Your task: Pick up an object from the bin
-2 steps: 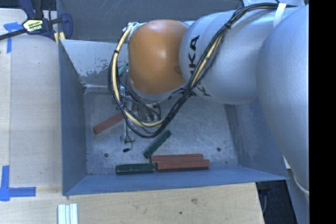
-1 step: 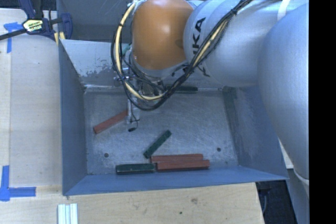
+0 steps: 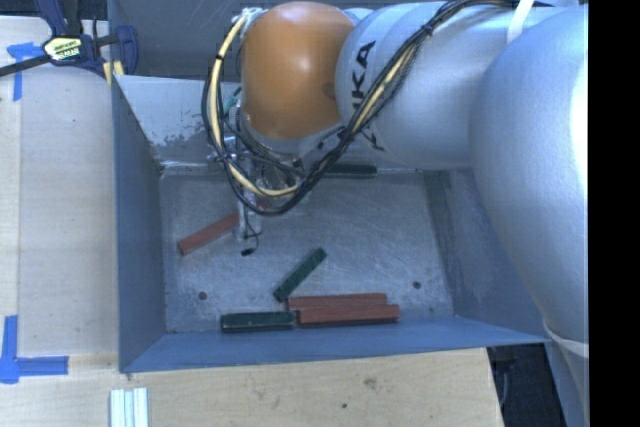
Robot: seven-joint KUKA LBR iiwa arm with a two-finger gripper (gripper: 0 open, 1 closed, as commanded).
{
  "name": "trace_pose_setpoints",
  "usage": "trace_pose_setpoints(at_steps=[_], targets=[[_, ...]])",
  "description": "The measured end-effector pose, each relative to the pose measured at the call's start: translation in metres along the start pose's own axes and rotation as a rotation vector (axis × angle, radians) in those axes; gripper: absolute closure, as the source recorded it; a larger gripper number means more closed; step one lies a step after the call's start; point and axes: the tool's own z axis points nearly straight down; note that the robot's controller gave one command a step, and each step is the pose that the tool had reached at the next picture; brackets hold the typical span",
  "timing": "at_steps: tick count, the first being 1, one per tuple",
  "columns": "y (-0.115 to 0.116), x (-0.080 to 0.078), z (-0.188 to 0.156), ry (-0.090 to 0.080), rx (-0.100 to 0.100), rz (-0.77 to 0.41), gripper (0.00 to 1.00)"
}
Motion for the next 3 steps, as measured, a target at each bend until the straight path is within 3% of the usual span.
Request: trace_pose_setpoints(at_steps=[1, 2, 3], targets=[[-0.0007, -0.0054, 0.0732, 0.0, 0.0, 0.032, 0.0], [-0.0006, 0.0012, 0.0699, -0.004, -0.002, -0.041, 1.0], [-0.0006, 0.0011, 0.0699, -0.004, -0.002, -0.04, 1.0]])
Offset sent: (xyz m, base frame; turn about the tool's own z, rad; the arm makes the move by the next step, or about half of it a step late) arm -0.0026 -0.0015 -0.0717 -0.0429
